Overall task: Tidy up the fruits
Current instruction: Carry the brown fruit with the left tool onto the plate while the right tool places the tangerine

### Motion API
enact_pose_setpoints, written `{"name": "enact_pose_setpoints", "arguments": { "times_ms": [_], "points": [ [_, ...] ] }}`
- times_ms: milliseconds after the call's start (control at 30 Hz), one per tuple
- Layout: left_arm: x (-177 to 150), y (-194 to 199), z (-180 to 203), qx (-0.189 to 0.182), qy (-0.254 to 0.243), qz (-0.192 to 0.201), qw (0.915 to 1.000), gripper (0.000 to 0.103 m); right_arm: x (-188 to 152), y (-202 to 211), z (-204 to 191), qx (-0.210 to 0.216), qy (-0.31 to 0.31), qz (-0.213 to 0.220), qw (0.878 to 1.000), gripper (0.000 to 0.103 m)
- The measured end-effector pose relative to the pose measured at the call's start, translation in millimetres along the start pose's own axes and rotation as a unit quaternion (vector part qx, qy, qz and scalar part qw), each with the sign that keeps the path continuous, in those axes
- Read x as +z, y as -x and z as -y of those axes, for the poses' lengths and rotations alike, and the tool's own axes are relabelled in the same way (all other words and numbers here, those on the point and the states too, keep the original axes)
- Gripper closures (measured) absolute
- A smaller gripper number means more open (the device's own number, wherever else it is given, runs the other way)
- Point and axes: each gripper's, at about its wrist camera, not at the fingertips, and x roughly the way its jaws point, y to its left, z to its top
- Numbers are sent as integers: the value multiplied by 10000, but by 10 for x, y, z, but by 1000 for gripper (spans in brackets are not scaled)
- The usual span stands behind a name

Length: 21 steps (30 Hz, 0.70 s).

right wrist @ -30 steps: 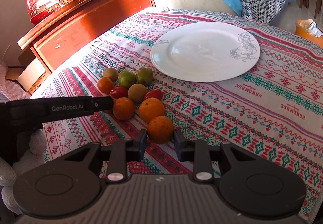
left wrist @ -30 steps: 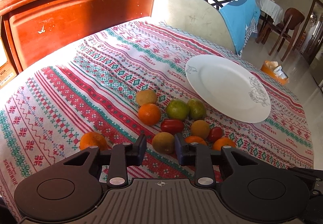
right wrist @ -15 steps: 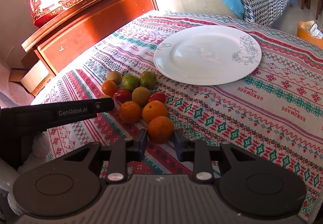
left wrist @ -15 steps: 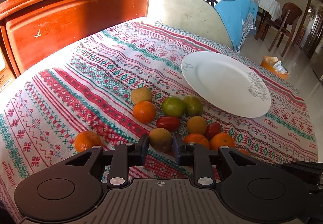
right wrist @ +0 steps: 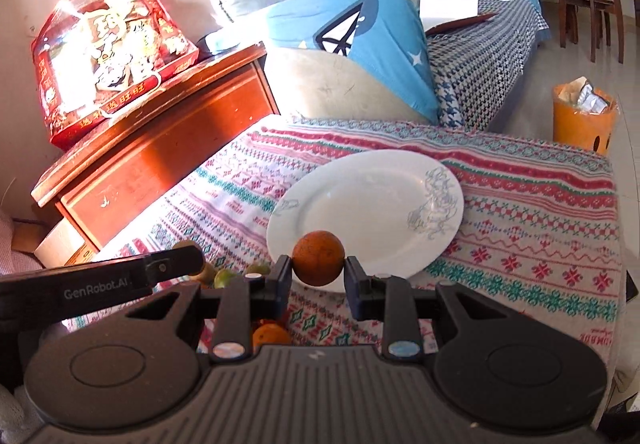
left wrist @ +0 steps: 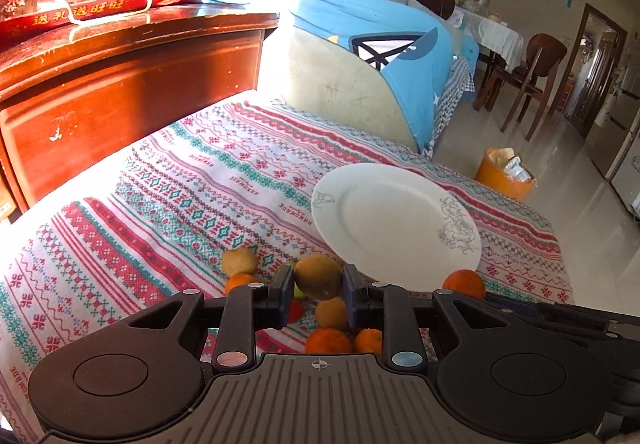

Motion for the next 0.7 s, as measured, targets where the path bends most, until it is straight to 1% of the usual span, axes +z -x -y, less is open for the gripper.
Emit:
{"name": "enact_pose_setpoints", "arguments": {
  "times_ms": [133,267,433,567,700],
  "points": [
    [173,-84,104,-95,-203,96,9997,80,99,-132,126,-54,-287,88,9995,74],
    [267,-242,154,-248,-169,98,9995,80,58,-283,198,-216,-433,2,9988,74],
    [234,-475,212,-356,-11,-89,9993,80,-4,-413,264,-275,-598,-147,9977,74],
    [202,-640,269,-420,15,-204,9989,79,-31,-499,295,-338,-706,-200,9967,74],
    [168,-770,267,-369,31,-306,9988,79,-52,-548,321,-362,-791,-237,9959,74]
  ]
}}
